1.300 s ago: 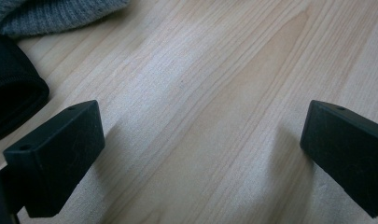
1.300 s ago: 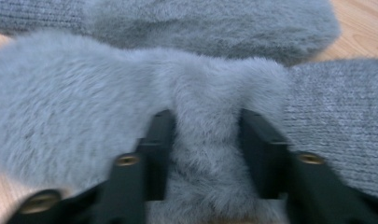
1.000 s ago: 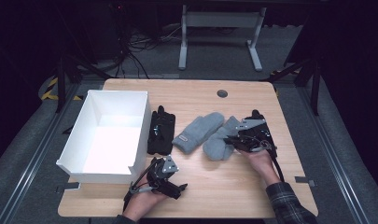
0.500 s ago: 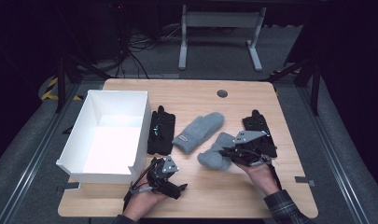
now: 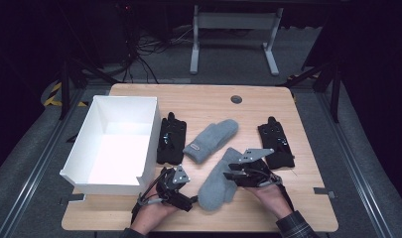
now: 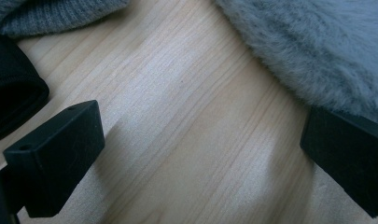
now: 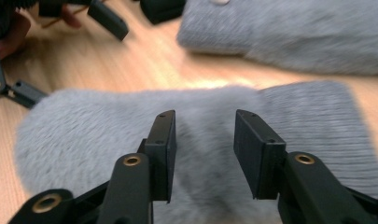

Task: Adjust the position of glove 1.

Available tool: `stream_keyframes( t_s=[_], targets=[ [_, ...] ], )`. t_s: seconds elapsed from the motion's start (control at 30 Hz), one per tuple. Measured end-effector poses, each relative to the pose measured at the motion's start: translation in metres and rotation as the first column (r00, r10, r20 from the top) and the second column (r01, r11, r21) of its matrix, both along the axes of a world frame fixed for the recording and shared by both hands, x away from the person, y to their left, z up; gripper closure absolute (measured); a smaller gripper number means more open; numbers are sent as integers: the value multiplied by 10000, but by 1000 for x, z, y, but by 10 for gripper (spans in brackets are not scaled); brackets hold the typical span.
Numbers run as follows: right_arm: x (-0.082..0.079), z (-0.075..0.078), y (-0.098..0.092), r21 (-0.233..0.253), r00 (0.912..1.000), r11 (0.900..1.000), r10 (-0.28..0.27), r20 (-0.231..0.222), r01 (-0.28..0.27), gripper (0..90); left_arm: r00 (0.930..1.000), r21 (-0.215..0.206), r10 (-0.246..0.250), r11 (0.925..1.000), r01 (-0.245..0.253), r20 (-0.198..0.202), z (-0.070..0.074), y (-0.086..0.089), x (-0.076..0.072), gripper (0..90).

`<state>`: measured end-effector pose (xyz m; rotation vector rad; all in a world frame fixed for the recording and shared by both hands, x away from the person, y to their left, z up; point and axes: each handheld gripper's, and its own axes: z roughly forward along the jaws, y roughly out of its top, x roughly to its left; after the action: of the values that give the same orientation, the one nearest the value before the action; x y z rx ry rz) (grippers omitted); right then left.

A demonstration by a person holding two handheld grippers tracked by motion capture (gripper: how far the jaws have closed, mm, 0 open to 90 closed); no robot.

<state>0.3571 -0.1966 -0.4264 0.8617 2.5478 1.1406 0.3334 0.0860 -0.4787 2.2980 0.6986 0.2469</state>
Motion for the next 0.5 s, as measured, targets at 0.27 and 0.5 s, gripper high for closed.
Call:
stream_keyframes(
  t_s=[0.27,0.5],
  targets=[
    [25,14,-31,71,9958,9981,-619,670,615,900,9980,-96,614,9981,-616,-157,14,1,-6,251],
    [43,10,-41,34,9946,9965,-832,618,831,900,9978,-1457,628,9876,-590,216,45,7,-19,697]
  ],
)
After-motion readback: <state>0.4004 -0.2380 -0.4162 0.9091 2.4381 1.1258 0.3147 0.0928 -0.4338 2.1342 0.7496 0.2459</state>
